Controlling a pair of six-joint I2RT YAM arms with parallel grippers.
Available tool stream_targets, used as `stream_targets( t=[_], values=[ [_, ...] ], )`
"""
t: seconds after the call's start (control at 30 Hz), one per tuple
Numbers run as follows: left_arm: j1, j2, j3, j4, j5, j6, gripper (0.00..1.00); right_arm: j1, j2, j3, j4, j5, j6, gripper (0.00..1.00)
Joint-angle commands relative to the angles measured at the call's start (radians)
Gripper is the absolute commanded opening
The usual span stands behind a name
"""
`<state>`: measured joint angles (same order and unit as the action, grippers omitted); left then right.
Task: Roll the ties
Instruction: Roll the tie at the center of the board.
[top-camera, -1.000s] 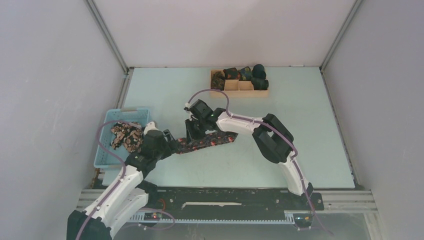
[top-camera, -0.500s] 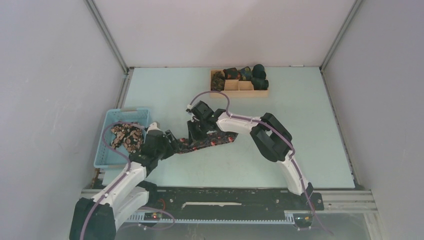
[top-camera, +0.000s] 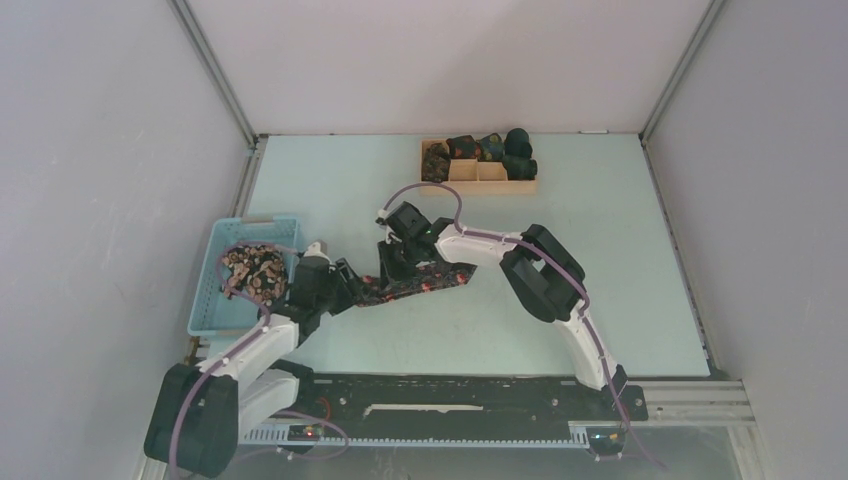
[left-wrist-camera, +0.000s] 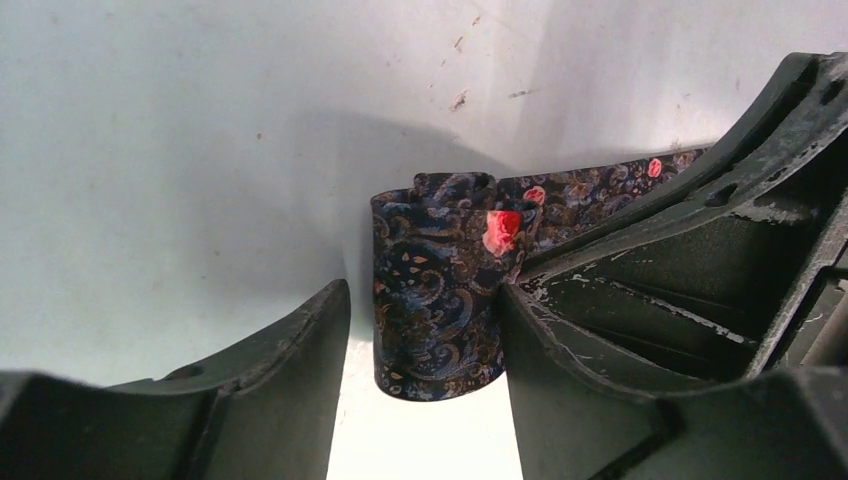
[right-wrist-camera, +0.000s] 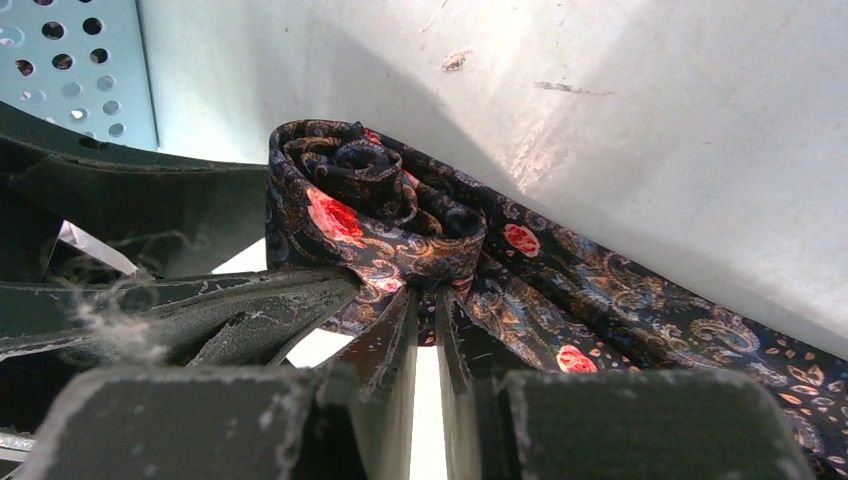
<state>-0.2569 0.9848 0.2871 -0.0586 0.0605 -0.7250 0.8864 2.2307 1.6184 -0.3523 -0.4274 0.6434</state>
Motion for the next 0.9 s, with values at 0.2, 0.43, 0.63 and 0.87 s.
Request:
stream_targets(
  t=[0.2,0.43,0.63,0.87],
  values=[
    [0.01,0.122,-0.018,0.192,0.108,-0.017,0.39,-0.007,0.011,-0.019,0.014,0.019,-0.012,0.15],
    [0.001,0.098,0.011,0.123,0.072,0.014,0.18,-0.018,-0.029,-0.014,0.007,0.017,-0.015,0.15],
    [-0.047,0.08,0.075,-0.026,-0.049,0.073,0.1,-0.035,-0.115,-0.012,-0.034,0.071,-0.047,0.15],
    [-0.174,0.109,0.18,-0.171,-0.268,0.094,0.09,-0.08,-0.221,-0.069,-0.056,0.092,-0.066,0.15]
  ],
)
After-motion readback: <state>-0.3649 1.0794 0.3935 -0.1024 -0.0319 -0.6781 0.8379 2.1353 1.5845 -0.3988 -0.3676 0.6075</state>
